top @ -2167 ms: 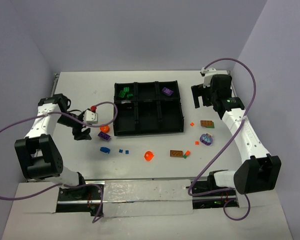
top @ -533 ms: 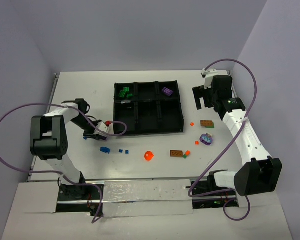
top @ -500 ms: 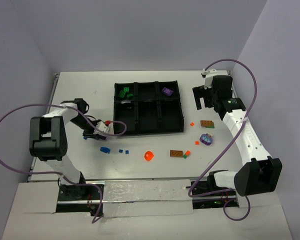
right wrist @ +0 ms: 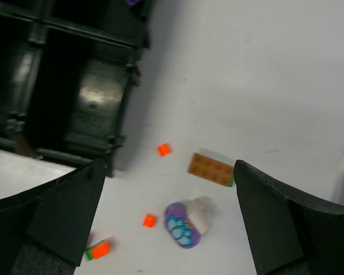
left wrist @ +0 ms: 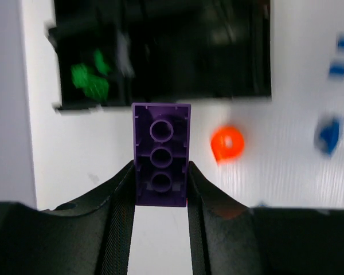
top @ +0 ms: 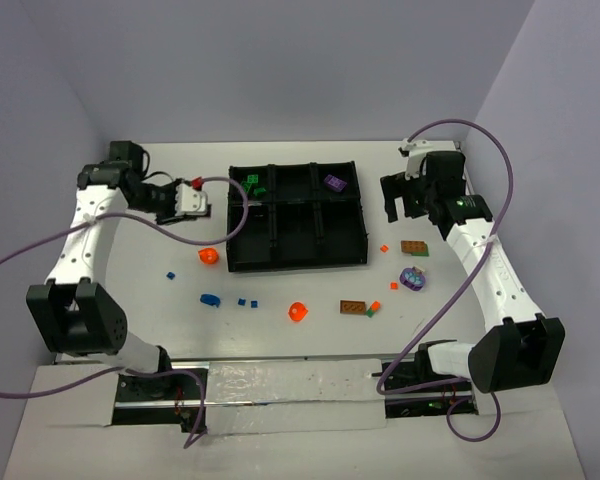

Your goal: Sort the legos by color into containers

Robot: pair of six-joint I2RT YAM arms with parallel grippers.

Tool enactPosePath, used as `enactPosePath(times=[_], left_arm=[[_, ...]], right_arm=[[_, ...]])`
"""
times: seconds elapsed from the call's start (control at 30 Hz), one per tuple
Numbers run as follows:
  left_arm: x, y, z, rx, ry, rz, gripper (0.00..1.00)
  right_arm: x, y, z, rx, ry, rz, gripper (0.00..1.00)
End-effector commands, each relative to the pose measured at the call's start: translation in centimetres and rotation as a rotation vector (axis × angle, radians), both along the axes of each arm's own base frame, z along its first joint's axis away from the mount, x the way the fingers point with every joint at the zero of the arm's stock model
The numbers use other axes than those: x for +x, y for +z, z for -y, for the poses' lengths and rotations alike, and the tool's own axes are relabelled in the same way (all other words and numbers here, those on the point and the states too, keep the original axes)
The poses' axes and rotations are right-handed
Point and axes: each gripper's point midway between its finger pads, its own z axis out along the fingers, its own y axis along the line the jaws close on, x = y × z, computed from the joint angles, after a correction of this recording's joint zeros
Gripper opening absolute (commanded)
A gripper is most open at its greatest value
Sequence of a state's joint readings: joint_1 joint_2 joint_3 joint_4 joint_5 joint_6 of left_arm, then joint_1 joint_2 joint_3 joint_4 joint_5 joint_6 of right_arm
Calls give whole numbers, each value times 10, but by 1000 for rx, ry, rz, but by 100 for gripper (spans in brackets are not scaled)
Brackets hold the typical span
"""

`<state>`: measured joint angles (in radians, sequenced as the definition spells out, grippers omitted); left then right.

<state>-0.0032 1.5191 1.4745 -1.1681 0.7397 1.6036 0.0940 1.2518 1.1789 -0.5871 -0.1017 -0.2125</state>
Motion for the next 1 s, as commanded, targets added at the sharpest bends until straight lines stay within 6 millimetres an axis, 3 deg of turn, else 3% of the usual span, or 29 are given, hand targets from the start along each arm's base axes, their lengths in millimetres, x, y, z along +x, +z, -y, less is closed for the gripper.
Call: enactPosePath(times=[0.0, 0.1, 0.23, 0.47, 0.7, 0.97], left_arm=[[0, 59, 85, -298, 84, -13, 0], [-2, 71, 122, -384, 122, 32, 0], [-8, 68, 160, -424, 150, -32, 0], [-10, 79, 192, -467, 161, -8, 0], [-13, 76, 203, -459, 163, -6, 0], [-16, 72, 210, -458, 165, -10, 0]], right_arm=[[-10, 43, -53, 257, 133, 9, 100], [-17, 66, -98, 436, 249, -16, 100], [-30, 85, -153, 560, 406, -71, 100], [-50, 68, -219, 675, 574, -272, 99], [-43, 79, -242, 755, 616, -317, 99], [-48, 85, -253, 754, 666, -316, 95]])
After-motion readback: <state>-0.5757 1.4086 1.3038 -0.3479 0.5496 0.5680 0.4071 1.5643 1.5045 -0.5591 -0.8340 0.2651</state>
